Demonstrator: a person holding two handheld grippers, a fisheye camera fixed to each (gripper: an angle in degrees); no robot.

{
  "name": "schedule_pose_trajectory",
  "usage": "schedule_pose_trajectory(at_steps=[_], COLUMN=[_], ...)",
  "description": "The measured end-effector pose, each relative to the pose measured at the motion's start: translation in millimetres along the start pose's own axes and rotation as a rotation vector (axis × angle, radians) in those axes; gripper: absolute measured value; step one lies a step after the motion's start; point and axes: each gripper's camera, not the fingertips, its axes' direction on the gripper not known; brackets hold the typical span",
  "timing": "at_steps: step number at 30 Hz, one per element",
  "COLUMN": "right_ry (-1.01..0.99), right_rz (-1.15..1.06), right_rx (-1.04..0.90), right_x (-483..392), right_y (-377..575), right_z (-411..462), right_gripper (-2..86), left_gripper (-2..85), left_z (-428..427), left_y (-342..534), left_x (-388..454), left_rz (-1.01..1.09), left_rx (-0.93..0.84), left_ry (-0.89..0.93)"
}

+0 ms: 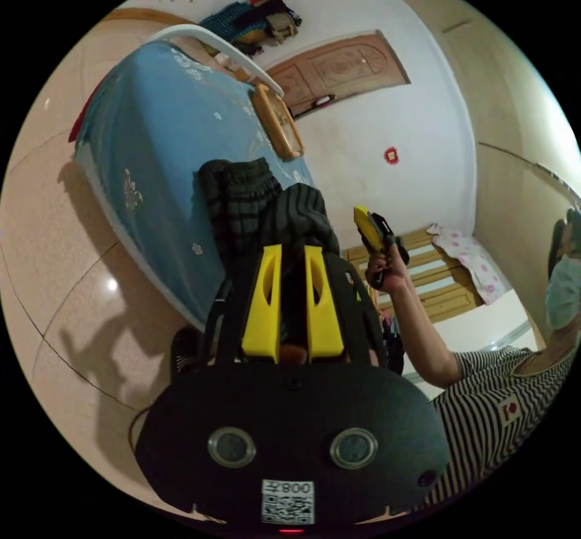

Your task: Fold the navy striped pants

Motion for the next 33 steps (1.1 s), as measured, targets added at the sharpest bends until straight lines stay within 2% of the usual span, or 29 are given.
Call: schedule_pose_trajectory(at_steps=[4,8,12,20,27,33], right_ry=[0.069,0.151,0.215,0.191,0.178,-0.01], right_rz=[-0.048,-0.101,-0.13,-0.219,-0.317,-0.252], right_rx=[-0.012,-0.071,-0.16,-0.257,-0.491,-0.582], right_x=[4,10,19,31,47,75], right_y=[-7,-17,-37,-96,-138,-156], right_z=[-3,5,24,53,99,106], right_gripper=[3.2,6.1,8.4,10.3,11.0,8.1], left_gripper=[7.6,13.4,14.9,12.6,10.2,6.9], left_z=[-8,7,23,40,48,54], left_y=[7,4,-6,-21,-20,-15], left_x=[-1,7,7,11,11,16], left_rz=[-0.032,-0.026,-0.046,-0.061,-0.079,-0.08], left_rx=[-0.01,-0.07,-0.089,-0.092,-0.084,-0.092], left_ry=[0.081,0.067,0.09,0.092,0.12,0.152])
